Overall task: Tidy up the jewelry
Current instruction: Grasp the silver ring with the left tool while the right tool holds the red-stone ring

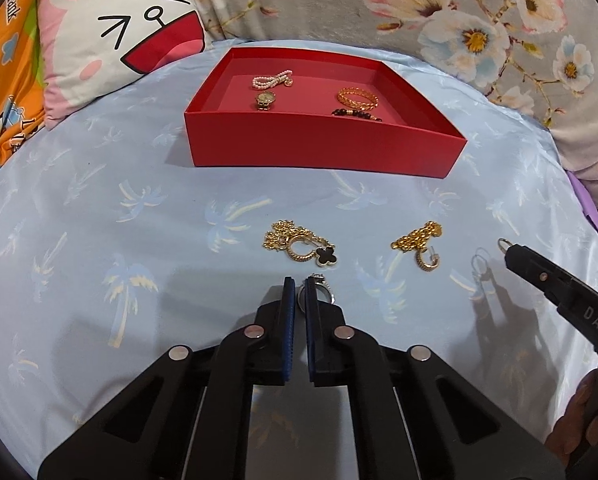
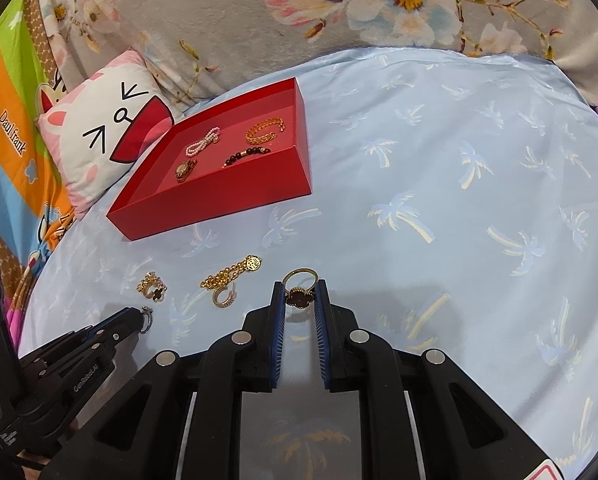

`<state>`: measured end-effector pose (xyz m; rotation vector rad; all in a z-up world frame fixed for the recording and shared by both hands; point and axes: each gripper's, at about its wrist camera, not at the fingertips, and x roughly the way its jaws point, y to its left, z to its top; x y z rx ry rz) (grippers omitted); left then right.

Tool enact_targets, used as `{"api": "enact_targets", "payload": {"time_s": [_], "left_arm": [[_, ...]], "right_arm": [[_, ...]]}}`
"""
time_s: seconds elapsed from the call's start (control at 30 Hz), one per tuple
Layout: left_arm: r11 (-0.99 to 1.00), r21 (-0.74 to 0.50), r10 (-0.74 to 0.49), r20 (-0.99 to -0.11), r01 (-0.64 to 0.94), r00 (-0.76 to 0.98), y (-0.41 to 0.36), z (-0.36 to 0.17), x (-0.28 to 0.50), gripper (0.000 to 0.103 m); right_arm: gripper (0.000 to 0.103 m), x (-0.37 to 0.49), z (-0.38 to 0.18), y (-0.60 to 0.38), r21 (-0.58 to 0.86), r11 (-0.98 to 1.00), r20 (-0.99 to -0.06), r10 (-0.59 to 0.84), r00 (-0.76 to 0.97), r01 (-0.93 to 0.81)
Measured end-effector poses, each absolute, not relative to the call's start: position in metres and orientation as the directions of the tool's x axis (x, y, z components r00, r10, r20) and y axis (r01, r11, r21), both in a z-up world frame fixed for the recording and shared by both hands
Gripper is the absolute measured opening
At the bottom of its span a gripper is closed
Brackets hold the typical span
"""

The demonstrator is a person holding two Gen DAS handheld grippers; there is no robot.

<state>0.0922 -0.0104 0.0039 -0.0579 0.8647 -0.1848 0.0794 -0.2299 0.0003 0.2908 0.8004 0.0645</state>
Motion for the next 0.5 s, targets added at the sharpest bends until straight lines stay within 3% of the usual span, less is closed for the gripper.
{"api": "enact_targets", "payload": {"time_s": [0.1,0.17,0.23,0.4,0.47,0.5], "left_arm": [[0.98,-0.13,-0.197,-0.742,0.152,0.641,-0.013,0.009,0.091,0.005],[0.98,-0.127,-0.198,-0.741,0.155,0.642,-0.016,0.01,0.092,0.023],[0.982,-0.113,-0.185,-0.742,0.152,0.644,-0.02,0.008,0.093,0.031],[0.984,-0.084,-0.165,-0.749,0.154,0.641,-0.026,0.001,0.094,0.03],[0.984,-0.074,-0.161,-0.747,0.159,0.646,-0.028,0.0,0.093,0.019],[0.984,-0.077,-0.165,-0.746,0.163,0.645,-0.028,0.0,0.092,0.019]], "right_arm": [[0.013,0.08,0.001,-0.23,0.284,0.957,-0.696,0.168,0.698,0.052],[0.013,0.08,0.001,-0.23,0.284,0.958,-0.696,0.169,0.698,0.051],[0.013,0.08,0.002,-0.229,0.282,0.958,-0.695,0.171,0.698,0.047],[0.013,0.081,0.001,-0.226,0.274,0.961,-0.698,0.169,0.696,0.041],[0.013,0.081,0.001,-0.226,0.273,0.961,-0.699,0.17,0.695,0.039],[0.013,0.081,0.001,-0.225,0.275,0.961,-0.698,0.172,0.695,0.039]]}}
